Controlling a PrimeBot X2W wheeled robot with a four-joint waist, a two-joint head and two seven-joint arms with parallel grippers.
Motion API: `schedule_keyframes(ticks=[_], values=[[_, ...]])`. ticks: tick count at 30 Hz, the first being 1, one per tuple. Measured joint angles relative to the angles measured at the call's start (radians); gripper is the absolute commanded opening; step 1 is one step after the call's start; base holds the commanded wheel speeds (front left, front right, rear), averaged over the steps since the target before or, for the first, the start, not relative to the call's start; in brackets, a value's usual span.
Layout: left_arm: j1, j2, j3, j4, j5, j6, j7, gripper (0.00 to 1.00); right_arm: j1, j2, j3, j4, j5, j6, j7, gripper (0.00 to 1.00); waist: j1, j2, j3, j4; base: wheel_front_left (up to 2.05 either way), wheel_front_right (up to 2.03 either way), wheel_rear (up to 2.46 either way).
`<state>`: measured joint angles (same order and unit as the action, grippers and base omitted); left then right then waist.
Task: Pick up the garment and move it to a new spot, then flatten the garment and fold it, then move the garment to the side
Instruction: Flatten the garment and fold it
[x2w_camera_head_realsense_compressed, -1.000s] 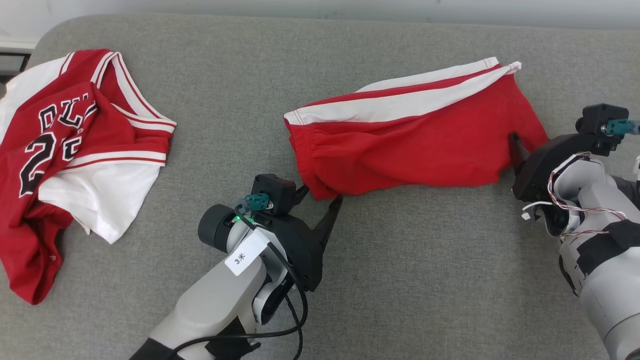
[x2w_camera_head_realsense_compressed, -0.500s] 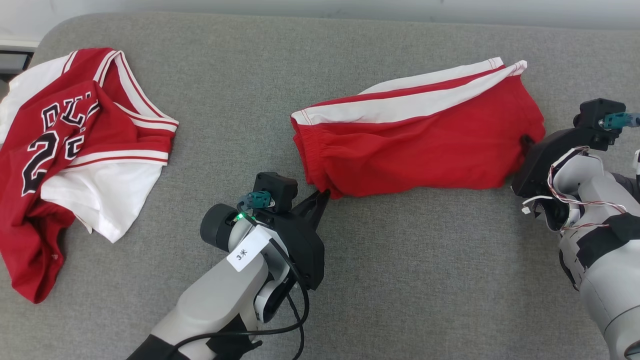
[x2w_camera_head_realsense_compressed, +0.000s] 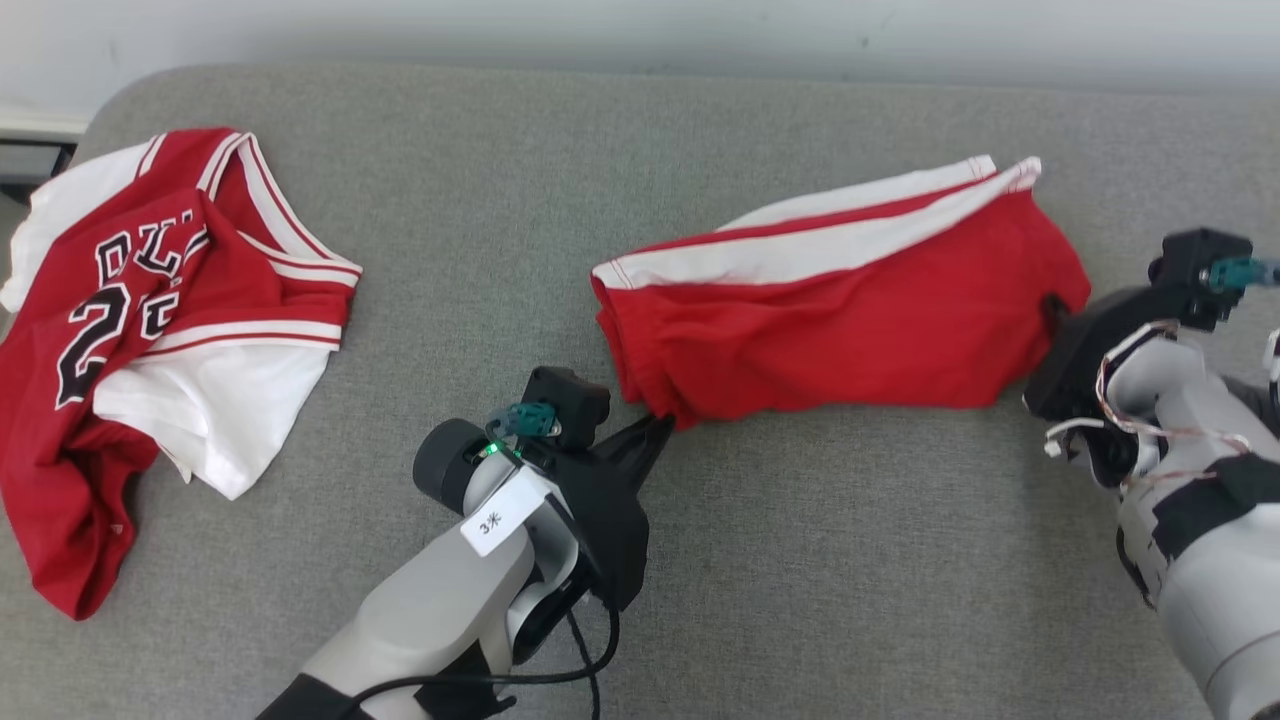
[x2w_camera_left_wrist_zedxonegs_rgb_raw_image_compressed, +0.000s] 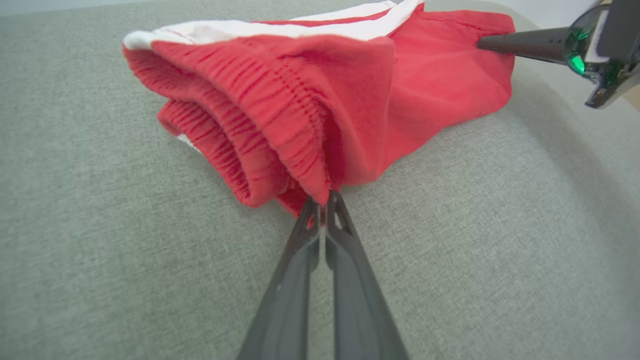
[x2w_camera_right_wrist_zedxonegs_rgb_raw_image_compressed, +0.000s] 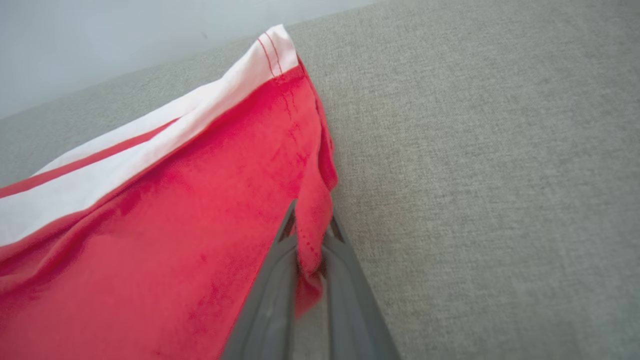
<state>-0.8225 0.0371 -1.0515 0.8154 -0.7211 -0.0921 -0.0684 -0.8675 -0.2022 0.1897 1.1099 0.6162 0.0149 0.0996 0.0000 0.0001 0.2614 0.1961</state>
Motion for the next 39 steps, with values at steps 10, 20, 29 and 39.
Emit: schedule_keyframes(ticks=[10, 20, 29, 39], values=[[0.113, 0.092, -0.062, -0.017, -0.001, -0.032, -0.03, 0.0, 0.154, 0.017, -0.031, -0.019, 0.04, 0.038, -0.062, 0.0, -0.0003, -0.0001, -0.091, -0.016, 0.0, 0.0, 0.0], [0.246, 0.208, -0.108, -0.106, -0.056, -0.033, -0.048, 0.0, 0.397, 0.083, -0.078, -0.112, 0.108, 0.064, -0.138, 0.0, -0.0003, -0.0001, -0.2, -0.052, 0.0, 0.0, 0.0], [0.283, 0.271, -0.144, -0.256, -0.119, -0.033, -0.05, 0.0, 0.577, 0.102, -0.094, -0.276, 0.143, 0.079, -0.181, 0.0, -0.0002, -0.0001, -0.261, -0.112, 0.0, 0.0, 0.0], [0.327, 0.345, -0.151, -0.324, -0.195, -0.033, 0.017, 0.0, 0.73, 0.105, -0.104, -0.46, 0.167, 0.072, -0.176, 0.0, -0.0001, -0.0001, -0.283, -0.158, 0.0, 0.0, 0.0]])
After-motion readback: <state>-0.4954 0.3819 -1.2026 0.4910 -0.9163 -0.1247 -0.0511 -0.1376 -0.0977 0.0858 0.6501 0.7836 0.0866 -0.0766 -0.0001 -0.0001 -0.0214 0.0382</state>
